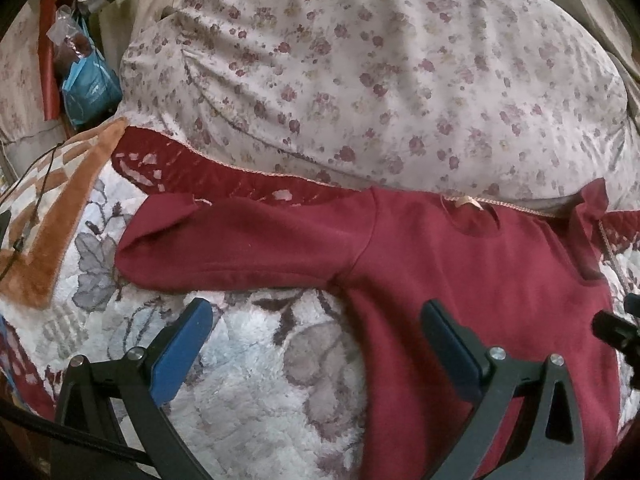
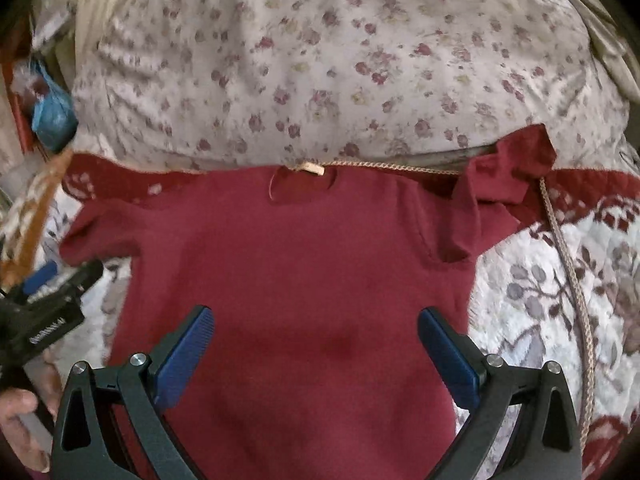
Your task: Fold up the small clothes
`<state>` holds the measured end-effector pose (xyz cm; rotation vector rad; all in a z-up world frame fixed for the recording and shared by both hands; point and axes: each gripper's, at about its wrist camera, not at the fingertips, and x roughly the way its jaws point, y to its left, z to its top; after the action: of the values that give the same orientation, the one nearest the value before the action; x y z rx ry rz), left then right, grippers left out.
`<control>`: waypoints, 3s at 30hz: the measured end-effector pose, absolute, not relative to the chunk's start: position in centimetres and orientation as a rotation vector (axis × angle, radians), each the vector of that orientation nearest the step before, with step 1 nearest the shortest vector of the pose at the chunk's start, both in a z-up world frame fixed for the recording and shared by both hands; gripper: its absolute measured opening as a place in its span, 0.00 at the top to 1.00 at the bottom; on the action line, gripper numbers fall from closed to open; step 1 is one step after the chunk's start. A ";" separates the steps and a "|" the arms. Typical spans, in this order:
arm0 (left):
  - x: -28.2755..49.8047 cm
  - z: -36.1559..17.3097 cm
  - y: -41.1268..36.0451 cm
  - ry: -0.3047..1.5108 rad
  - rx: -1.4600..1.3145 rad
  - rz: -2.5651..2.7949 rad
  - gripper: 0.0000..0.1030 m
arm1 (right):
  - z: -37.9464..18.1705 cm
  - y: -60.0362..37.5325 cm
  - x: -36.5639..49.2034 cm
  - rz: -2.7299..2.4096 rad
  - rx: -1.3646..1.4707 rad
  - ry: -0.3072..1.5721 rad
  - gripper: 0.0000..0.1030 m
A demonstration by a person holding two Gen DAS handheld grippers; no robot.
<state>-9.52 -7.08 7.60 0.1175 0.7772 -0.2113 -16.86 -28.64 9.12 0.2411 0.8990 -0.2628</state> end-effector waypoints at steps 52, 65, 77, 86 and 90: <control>-4.7 5.8 -5.6 0.810 0.109 -0.161 0.00 | 5.8 -23.7 -6.9 -0.231 0.191 0.955 0.00; -3.3 5.2 -2.0 0.838 0.058 -0.075 0.00 | 5.7 -21.0 -4.6 -0.146 0.134 0.955 0.00; -0.7 3.8 8.0 0.938 -0.177 0.249 0.00 | 6.3 -14.4 2.5 0.141 0.159 0.958 0.17; -0.4 3.3 10.2 0.968 -0.195 0.365 0.00 | 5.3 -8.8 9.7 0.372 0.355 1.018 0.35; 0.0 2.9 10.6 0.993 -0.198 0.373 0.00 | 4.9 -5.8 12.5 0.477 0.414 1.065 0.35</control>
<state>-0.03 10.56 2.90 -0.1975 0.9928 0.3728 12.49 -5.77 4.91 0.4136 1.0650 0.4770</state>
